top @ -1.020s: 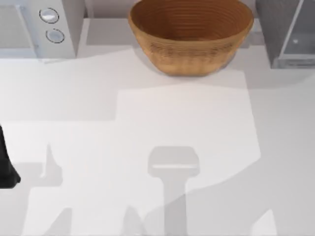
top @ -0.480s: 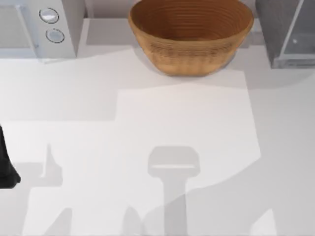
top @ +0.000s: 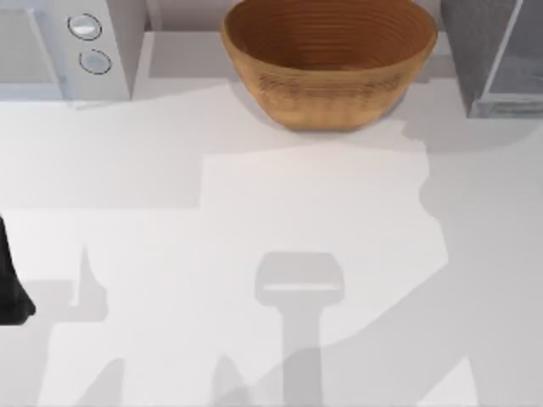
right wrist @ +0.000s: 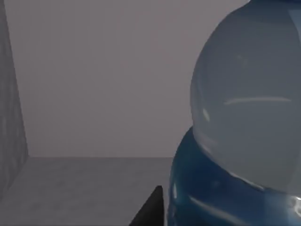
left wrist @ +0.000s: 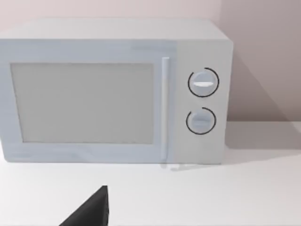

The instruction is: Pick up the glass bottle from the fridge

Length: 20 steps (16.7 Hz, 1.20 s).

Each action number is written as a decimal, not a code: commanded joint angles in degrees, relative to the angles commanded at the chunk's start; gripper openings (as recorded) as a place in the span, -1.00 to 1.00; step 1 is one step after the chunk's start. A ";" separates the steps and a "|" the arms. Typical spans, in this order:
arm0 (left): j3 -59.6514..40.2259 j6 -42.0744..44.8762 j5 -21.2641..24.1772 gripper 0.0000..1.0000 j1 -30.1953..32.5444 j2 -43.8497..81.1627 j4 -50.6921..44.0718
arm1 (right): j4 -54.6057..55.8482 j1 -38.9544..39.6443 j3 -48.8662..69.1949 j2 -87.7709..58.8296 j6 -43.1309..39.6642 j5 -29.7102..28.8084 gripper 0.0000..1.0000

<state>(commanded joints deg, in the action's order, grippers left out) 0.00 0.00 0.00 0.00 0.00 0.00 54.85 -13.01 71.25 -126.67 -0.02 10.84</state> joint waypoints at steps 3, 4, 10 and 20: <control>0.00 0.00 0.00 1.00 0.00 0.00 0.00 | -2.44 -0.06 0.61 2.37 0.02 -0.01 -1.00; 0.00 0.00 0.00 1.00 0.00 0.00 0.00 | -2.44 -0.06 0.61 2.37 0.02 -0.01 -1.00; 0.00 0.00 0.00 1.00 0.00 0.00 0.00 | -0.37 -0.17 -3.63 5.49 0.07 0.99 -1.00; 0.00 0.00 0.00 1.00 0.00 0.00 0.00 | 8.13 -3.34 -25.84 18.01 0.21 3.54 -1.00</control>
<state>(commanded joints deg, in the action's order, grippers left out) 0.00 0.00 0.00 0.00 0.00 0.00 62.98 -16.34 45.41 -108.66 0.19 14.37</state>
